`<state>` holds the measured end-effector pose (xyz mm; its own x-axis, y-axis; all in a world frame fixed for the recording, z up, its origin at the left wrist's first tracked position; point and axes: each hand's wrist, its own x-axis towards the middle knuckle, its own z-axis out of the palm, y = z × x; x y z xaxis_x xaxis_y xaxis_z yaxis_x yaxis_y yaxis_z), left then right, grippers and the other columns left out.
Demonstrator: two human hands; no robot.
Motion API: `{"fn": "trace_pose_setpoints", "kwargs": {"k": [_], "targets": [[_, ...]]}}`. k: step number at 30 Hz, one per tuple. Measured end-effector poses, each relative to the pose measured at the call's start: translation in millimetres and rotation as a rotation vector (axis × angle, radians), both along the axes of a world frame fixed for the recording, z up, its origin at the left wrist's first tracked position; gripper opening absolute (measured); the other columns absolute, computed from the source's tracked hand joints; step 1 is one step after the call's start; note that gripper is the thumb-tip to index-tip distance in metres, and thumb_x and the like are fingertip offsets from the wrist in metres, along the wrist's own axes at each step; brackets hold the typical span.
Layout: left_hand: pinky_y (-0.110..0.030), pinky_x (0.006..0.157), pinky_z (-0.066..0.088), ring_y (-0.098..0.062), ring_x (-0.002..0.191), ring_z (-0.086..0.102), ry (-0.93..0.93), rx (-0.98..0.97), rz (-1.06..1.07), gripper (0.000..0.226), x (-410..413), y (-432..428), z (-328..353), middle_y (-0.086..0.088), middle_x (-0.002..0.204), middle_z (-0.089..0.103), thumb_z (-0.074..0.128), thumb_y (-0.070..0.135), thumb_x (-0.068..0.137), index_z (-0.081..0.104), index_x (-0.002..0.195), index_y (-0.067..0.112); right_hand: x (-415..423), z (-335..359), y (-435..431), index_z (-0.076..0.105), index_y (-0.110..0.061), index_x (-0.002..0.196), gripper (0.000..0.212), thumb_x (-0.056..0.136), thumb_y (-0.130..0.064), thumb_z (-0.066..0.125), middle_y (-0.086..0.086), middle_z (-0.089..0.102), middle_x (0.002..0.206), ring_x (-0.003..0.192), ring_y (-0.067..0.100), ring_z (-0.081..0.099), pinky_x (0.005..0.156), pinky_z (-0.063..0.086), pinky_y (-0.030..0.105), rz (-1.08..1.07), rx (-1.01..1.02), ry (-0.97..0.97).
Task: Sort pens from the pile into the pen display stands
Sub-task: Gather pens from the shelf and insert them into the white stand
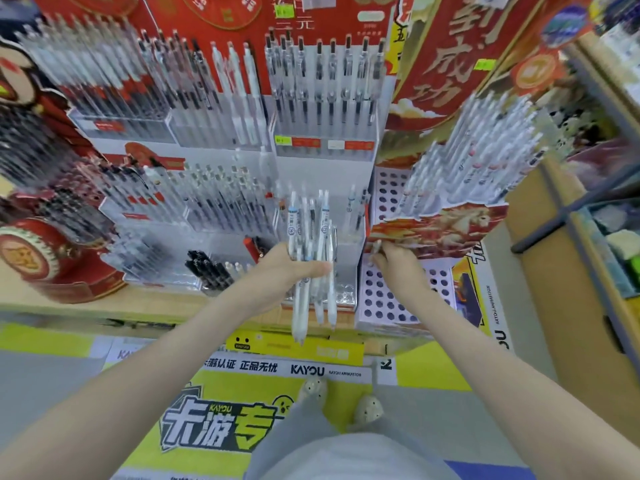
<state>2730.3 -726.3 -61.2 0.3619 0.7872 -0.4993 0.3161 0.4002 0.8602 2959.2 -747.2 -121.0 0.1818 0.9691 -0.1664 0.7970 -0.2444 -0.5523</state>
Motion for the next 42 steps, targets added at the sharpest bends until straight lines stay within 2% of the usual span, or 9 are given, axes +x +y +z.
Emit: {"fn": "trace_pose_setpoints", "kwargs": {"k": [8, 12, 16, 22, 27, 34, 37, 39, 42], "targets": [[-0.042, 0.104, 0.043, -0.014, 0.115, 0.058, 0.073, 0.089, -0.079, 0.107, 2.0, -10.6, 9.2, 0.007, 0.124, 0.062, 0.08, 0.071, 0.045, 0.046, 0.134, 0.021, 1.5, -6.7, -4.1, 0.061, -0.001, 0.079, 0.022, 0.095, -0.01, 0.048, 0.009, 0.06, 0.069, 0.06, 0.025, 0.052, 0.054, 0.039, 0.034, -0.168, 0.045, 0.193], [-0.032, 0.099, 0.045, -0.012, 0.112, 0.06, 0.019, 0.083, -0.078, 0.062, 7.0, -13.6, 1.8, 0.007, 0.118, 0.065, 0.079, 0.036, 0.076, 0.052, 0.128, 0.018, -0.7, -8.1, -3.3, 0.06, -0.001, 0.082, 0.022, 0.096, -0.011, 0.047, 0.006, 0.054, 0.062, 0.051, 0.018, 0.042, 0.048, 0.028, 0.031, -0.159, 0.014, 0.182], [-0.035, 0.101, 0.047, -0.01, 0.107, 0.063, -0.008, 0.073, -0.08, 0.054, 11.9, -14.7, -4.0, 0.005, 0.116, 0.067, 0.077, 0.027, 0.079, 0.054, 0.127, 0.015, -6.7, -10.6, -5.7, 0.061, -0.001, 0.086, 0.02, 0.097, -0.011, 0.048, -0.003, 0.049, 0.059, 0.049, 0.009, 0.038, 0.046, 0.024, 0.025, -0.192, 0.047, 0.183], [-0.012, 0.063, 0.046, -0.002, 0.086, 0.06, 0.0, 0.117, -0.093, 0.04, 14.8, -15.2, -7.9, 0.011, 0.1, 0.064, 0.072, 0.025, 0.085, 0.054, 0.12, 0.018, -10.0, -8.6, -13.8, 0.059, -0.008, 0.086, 0.015, 0.096, -0.007, 0.048, -0.007, 0.048, 0.059, 0.049, 0.004, 0.033, 0.043, 0.025, 0.017, -0.227, 0.094, 0.281], [-0.02, 0.084, 0.048, -0.01, 0.104, 0.063, -0.022, 0.113, -0.053, 0.039, 9.0, -14.1, -8.1, 0.006, 0.11, 0.067, 0.074, 0.019, 0.083, 0.056, 0.119, 0.018, -4.7, -11.3, -8.9, 0.06, -0.004, 0.103, 0.022, 0.097, -0.001, 0.039, 0.01, 0.066, 0.089, 0.069, 0.022, 0.057, 0.056, 0.036, 0.029, -0.052, 0.025, 0.015], [-0.029, 0.095, 0.049, -0.012, 0.104, 0.064, -0.023, 0.108, -0.069, 0.041, 5.3, -15.6, -11.2, 0.003, 0.111, 0.068, 0.074, 0.022, 0.084, 0.057, 0.12, 0.016, -3.7, -15.3, 1.8, 0.062, -0.003, 0.097, 0.018, 0.097, -0.01, 0.046, 0.015, 0.062, 0.08, 0.078, 0.034, 0.061, 0.059, 0.039, 0.032, -0.053, -0.111, -0.149], [-0.037, 0.102, 0.047, -0.013, 0.108, 0.063, -0.06, 0.077, -0.071, 0.054, 6.5, -15.6, -10.8, 0.0, 0.116, 0.067, 0.077, 0.026, 0.08, 0.054, 0.127, 0.013, -4.5, -7.2, -5.7, 0.056, -0.007, 0.079, 0.023, 0.097, -0.02, 0.05, 0.011, 0.058, 0.069, 0.066, 0.032, 0.056, 0.053, 0.04, 0.032, -0.105, -0.113, -0.221], [-0.04, 0.103, 0.046, -0.015, 0.11, 0.063, -0.088, 0.054, -0.07, 0.067, 9.9, -15.6, -9.1, 0.001, 0.117, 0.068, 0.081, 0.035, 0.07, 0.054, 0.127, 0.015, -7.7, 11.4, -16.5, 0.055, -0.008, 0.076, 0.03, 0.097, -0.029, 0.051, 0.007, 0.055, 0.061, 0.055, 0.024, 0.049, 0.047, 0.033, 0.029, -0.138, -0.028, -0.114], [-0.043, 0.103, 0.046, -0.016, 0.109, 0.065, -0.144, 0.052, -0.082, 0.063, 16.7, -14.7, -7.6, 0.0, 0.116, 0.069, 0.079, 0.031, 0.069, 0.056, 0.126, 0.015, -24.2, 53.4, -35.0, 0.06, -0.015, 0.079, 0.025, 0.096, -0.033, 0.052, 0.008, 0.058, 0.067, 0.056, 0.016, 0.05, 0.053, 0.039, 0.027, -0.06, 0.052, 0.363]]}}
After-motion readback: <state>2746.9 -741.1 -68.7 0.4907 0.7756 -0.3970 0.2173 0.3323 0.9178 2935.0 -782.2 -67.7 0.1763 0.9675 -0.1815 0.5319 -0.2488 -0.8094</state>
